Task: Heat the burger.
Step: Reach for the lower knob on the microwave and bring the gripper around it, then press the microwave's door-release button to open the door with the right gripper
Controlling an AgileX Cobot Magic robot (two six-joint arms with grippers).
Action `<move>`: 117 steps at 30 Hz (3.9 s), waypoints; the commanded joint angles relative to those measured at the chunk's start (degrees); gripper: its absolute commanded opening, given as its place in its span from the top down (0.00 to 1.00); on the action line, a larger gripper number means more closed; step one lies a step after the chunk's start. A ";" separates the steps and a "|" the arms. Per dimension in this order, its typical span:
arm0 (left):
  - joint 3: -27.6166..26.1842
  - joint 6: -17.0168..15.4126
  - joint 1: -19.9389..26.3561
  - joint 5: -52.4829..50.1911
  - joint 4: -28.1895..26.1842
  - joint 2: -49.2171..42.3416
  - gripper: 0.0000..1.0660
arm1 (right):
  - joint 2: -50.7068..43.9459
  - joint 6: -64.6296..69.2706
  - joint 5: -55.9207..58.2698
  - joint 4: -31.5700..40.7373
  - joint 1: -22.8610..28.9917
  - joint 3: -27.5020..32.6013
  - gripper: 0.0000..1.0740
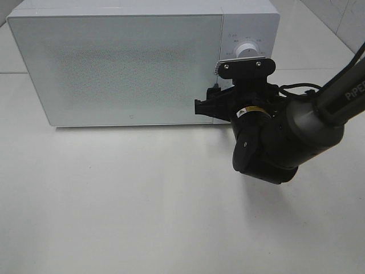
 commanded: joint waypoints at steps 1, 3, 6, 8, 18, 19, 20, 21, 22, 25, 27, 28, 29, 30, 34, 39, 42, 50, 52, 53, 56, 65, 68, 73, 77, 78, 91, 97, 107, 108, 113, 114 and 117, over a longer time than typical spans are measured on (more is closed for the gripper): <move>0.17 0.11 0.23 -0.46 -0.17 -1.32 0.06 | 0.17 0.17 -1.55 -0.17 -1.20 -1.15 0.29; 0.17 0.11 0.23 -0.46 -0.17 -1.32 0.06 | 0.17 0.23 -1.55 -0.29 -1.20 -1.15 0.30; 0.17 0.11 0.23 -0.46 -0.17 -1.32 0.06 | 0.17 0.34 -1.66 -0.17 -1.15 -1.15 0.39; 0.17 0.11 0.23 -0.46 -0.17 -1.32 0.06 | 0.17 0.34 -1.66 -0.11 -1.15 -1.15 0.44; 0.17 0.11 0.23 -0.46 -0.17 -1.32 0.06 | 0.17 0.40 -1.38 -0.11 -1.15 -1.15 1.00; 0.17 0.11 0.23 -0.46 -0.17 -1.32 0.06 | 0.17 0.40 -1.38 -0.11 -1.15 -1.15 1.00; 0.17 0.11 0.23 -0.46 -0.17 -1.32 0.06 | 0.17 0.40 -1.66 -0.11 -1.15 -1.15 1.00; 0.17 0.11 0.23 -0.46 -0.17 -1.32 0.06 | 0.17 0.40 -1.66 -0.11 -1.15 -1.15 1.00; 0.17 0.11 0.23 -0.46 -0.17 -1.32 0.06 | 0.17 0.40 -2.23 -0.11 -1.15 -1.15 1.00; 0.17 0.11 0.23 -0.46 -0.17 -1.32 0.06 | 0.17 0.74 -3.32 -0.11 -1.15 -1.15 1.00; 0.17 0.11 0.23 -0.46 -0.17 -1.32 0.06 | 0.17 2.46 -4.18 -0.11 -1.15 -1.15 1.00; 0.17 0.11 0.23 -0.46 -0.17 -1.32 0.06 | 0.17 7.22 -4.58 -0.46 -1.15 -1.15 1.00; 0.17 0.11 0.23 -0.46 -0.17 -1.32 0.06 | 0.17 7.22 -4.58 -0.46 -1.15 -1.15 1.00; 0.17 0.11 0.23 -0.46 -0.17 -1.32 0.06 | 0.17 11.00 -4.70 -1.15 -1.15 -1.15 1.00; 0.17 0.11 0.23 -0.46 -0.17 -1.32 0.06 | 0.17 33.23 -4.76 -8.65 -1.20 -1.03 1.00; 0.17 0.11 0.23 -0.46 -0.17 -1.32 0.06 | 0.17 59.07 -4.30 -14.78 -1.20 -1.03 1.00; 0.17 0.11 0.23 -0.46 -0.17 -1.32 0.06 | 0.17 71.68 -4.30 -17.13 -1.20 -1.03 1.00; 0.17 0.11 0.23 -0.46 -0.17 -1.32 0.06 | 0.17 100.50 -4.30 -17.42 -1.20 -1.03 1.00; 0.17 0.11 0.23 -0.46 -0.17 -1.32 0.06 | 0.17 103.88 -4.30 -17.30 -1.20 -1.03 1.00; 0.17 0.11 0.23 -0.46 -0.17 -1.32 0.06 | 0.17 109.78 -4.30 -17.30 -1.20 -1.03 1.00; 0.17 0.11 0.23 -0.46 -0.17 -1.32 0.06 | 0.17 116.02 -4.30 -17.48 -1.20 -1.03 1.00; 0.17 0.11 0.23 -0.46 -0.17 -1.32 0.06 | 0.17 119.69 -7.05 -17.53 -1.20 -1.09 1.00; 0.17 0.11 0.23 -0.46 -0.17 -1.32 0.06 | 0.17 118.83 -7.28 -17.53 -1.20 -1.09 1.00; 0.17 0.11 0.23 -0.46 -0.17 -1.32 0.06 | 0.17 117.46 -7.28 -17.53 -1.20 -1.09 0.99; 0.17 0.11 0.23 -0.46 -0.17 -1.32 0.06 | 0.17 115.62 -7.28 -16.96 -1.20 -1.09 0.96; 0.17 0.11 0.23 -0.46 -0.17 -1.32 0.06 | 0.17 115.62 -7.28 -16.96 -1.20 -1.09 0.96; 0.17 0.11 0.23 -0.46 -0.17 -1.32 0.06 | 0.17 107.66 -7.62 -5.33 -1.20 -1.03 0.65; 0.17 0.11 0.23 -0.46 -0.17 -1.32 0.06 | -0.06 105.48 -7.51 -3.78 -1.20 -1.03 0.54; 0.17 0.17 0.23 -0.46 -0.17 -1.32 0.06 | -4.13 98.55 -2.06 -8.42 -1.09 5.67 0.27; 0.17 0.17 0.23 -0.46 -0.17 -1.32 0.06 | -4.13 98.55 -2.06 -8.42 -1.09 5.67 0.27; 0.17 0.34 0.23 -0.46 -0.17 -1.32 0.06 | -8.02 90.70 6.42 -13.52 -1.09 9.63 0.29; 0.17 0.34 0.23 -0.46 -0.17 -1.32 0.06 | -8.94 88.64 8.48 -15.07 -1.09 10.37 0.29; 0.17 0.34 0.23 -0.46 -0.17 -1.32 0.06 | -12.43 80.62 16.84 -20.17 -1.09 12.03 0.29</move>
